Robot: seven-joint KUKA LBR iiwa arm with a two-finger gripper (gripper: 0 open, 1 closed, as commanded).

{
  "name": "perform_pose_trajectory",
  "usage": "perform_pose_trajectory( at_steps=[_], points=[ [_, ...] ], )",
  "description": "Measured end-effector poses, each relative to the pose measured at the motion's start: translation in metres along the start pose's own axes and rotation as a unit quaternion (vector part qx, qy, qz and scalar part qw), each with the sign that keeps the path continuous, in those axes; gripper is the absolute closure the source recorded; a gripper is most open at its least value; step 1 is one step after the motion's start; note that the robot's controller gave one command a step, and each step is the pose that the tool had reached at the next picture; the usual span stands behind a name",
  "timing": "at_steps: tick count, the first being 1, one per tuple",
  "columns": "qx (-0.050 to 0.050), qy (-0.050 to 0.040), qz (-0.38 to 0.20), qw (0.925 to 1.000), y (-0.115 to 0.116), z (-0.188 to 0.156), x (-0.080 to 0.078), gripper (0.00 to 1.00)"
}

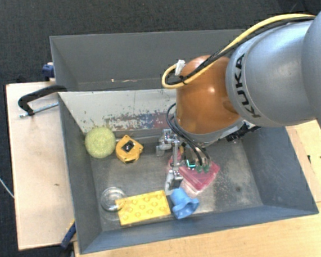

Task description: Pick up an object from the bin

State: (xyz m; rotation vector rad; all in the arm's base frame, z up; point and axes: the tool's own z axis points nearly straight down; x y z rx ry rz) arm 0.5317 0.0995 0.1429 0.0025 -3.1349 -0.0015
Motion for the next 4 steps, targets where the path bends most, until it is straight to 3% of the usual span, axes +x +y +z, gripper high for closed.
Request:
perform_pose_trajectory(
  at_steps=[1,2,3,4],
  points=[
    [0.0,-0.0039,0.0,1.0,0.0,-0.004,-0.002,0.0],
    [0.001,-0.0074,-0.031,0.9995,0.015,0.009,-0.022,0.0],
    [0.0,-0.0047,-0.074,0.9972,0.061,0.033,-0.009,0.0],
    [-0.003,-0.0027,-0.009,1.0,0.072,0.049,-0.005,0.0]
  ],
)
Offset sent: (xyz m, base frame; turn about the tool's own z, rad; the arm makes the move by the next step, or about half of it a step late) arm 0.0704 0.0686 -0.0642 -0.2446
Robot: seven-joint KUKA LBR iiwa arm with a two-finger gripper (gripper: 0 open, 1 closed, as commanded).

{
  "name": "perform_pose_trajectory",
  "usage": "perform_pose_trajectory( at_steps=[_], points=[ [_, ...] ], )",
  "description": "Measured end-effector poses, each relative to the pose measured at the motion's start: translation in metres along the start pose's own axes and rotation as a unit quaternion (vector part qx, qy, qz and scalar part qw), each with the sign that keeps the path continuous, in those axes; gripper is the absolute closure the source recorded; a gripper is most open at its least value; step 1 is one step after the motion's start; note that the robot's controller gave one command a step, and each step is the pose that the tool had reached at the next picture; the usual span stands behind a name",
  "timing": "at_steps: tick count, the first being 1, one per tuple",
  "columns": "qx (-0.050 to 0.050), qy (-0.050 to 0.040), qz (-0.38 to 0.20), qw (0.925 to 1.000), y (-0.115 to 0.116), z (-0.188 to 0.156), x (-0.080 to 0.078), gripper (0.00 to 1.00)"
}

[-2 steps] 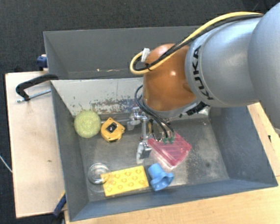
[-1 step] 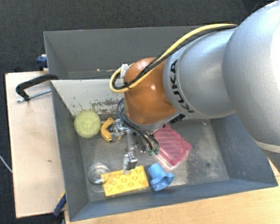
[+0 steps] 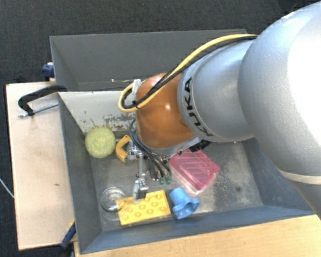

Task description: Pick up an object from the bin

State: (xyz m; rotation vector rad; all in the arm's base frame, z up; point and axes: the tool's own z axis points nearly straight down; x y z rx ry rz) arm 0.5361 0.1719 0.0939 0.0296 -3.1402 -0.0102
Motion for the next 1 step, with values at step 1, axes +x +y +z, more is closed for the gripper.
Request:
perform_pose_trajectory(
  at_steps=[1],
  points=[
    [0.002,-0.0018,0.026,0.9997,-0.0366,0.0112,0.0093,0.0]
  ],
)
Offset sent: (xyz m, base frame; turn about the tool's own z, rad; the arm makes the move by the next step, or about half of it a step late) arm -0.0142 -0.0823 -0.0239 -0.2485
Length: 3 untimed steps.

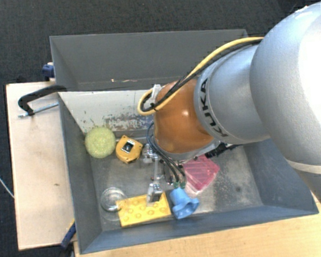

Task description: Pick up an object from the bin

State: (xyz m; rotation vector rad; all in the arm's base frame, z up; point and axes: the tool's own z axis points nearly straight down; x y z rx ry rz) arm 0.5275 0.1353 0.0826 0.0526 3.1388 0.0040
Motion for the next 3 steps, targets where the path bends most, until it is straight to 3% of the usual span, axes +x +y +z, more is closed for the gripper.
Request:
perform_pose_trajectory(
  at_steps=[1,2,3],
  points=[
    [-0.002,-0.0004,-0.082,0.9966,-0.022,0.004,0.003,0.0],
    [-0.002,-0.0058,-0.208,0.9781,-0.055,0.003,0.009,0.0],
    [-0.002,0.0064,-0.075,0.9972,-0.144,0.002,0.013,1.0]
  ],
)
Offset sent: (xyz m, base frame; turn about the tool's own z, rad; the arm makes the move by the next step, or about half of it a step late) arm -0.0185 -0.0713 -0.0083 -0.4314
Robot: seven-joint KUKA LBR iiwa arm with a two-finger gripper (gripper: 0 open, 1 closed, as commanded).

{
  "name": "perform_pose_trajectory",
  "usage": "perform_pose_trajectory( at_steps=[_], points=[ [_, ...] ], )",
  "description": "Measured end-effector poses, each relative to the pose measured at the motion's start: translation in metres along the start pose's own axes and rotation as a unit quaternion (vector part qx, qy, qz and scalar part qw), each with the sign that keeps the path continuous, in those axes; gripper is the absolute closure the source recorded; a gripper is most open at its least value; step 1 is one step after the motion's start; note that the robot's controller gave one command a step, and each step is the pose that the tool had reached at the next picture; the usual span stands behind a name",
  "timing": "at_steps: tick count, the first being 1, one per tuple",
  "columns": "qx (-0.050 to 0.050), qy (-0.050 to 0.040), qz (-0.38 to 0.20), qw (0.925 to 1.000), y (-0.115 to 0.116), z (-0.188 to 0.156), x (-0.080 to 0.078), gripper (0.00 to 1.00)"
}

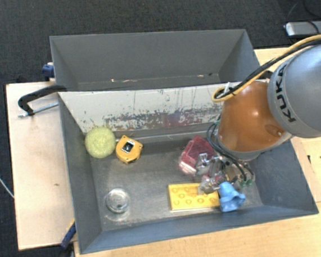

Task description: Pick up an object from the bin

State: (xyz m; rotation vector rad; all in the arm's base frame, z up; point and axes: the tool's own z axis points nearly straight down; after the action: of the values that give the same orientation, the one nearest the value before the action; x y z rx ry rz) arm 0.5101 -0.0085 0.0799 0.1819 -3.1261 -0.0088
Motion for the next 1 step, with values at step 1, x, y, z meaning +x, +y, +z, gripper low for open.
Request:
perform_pose_trajectory(
  at_steps=[1],
  points=[
    [0.0,0.0,0.0,1.0,0.0,0.0,0.0,1.0]
  ],
)
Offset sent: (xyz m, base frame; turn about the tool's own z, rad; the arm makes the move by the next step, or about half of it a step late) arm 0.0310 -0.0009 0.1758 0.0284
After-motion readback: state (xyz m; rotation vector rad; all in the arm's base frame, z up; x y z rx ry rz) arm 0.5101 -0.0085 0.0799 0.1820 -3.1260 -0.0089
